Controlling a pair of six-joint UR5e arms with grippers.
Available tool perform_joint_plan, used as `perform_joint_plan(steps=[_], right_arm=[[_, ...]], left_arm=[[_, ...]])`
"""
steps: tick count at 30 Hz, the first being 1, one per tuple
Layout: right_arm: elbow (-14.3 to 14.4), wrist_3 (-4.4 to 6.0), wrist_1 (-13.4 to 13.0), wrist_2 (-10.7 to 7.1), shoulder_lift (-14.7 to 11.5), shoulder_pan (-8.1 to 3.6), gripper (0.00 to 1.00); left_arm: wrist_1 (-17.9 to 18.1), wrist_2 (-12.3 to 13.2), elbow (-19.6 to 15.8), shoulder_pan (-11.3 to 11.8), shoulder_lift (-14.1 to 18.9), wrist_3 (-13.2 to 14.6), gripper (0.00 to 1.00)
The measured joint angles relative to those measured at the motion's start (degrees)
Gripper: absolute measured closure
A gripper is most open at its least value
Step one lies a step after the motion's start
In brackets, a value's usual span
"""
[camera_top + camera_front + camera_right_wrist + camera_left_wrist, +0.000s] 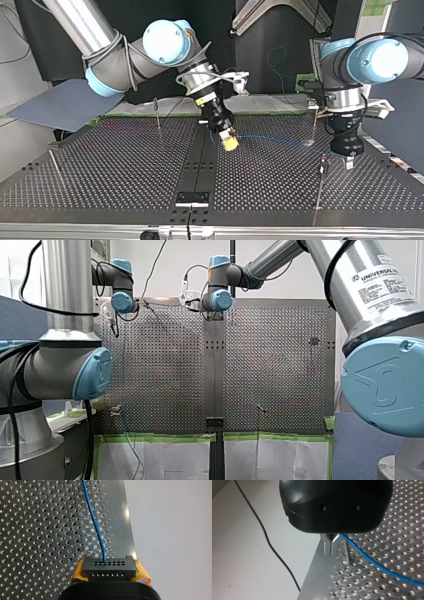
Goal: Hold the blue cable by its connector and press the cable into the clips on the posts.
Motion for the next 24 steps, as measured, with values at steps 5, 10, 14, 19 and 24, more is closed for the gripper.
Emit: perform_joint_plan(steps=[5, 10, 14, 19, 24], right_arm=[[-0.05, -0.01, -0.04, 0.0, 0.06, -0.28, 1.0], [-0.06, -0.01, 0.02, -0.06, 0.07, -0.67, 1.0], [-0.07, -0.01, 0.03, -0.08, 0.07, -1.16, 1.0], [-0.07, -0.01, -0.04, -0.05, 0.09, -1.85, 1.0], [-0.06, -0.03, -0.11, -0.08, 0.13, -2.62, 1.0]], left_arm=[[0.6, 1.48, 0.57, 0.9, -0.33, -0.88, 1.0], [0.8, 2.82, 0.74, 1.66, -1.49, -1.24, 1.0], [1.68, 3.87, 0.79, 2.25, -1.89, -1.92, 1.0], [3.52, 5.66, 1.4, 2.87, -2.51, -3.99, 1.0], [3.24, 7.07, 2.81, 3.08, -4.24, -4.5, 1.0]])
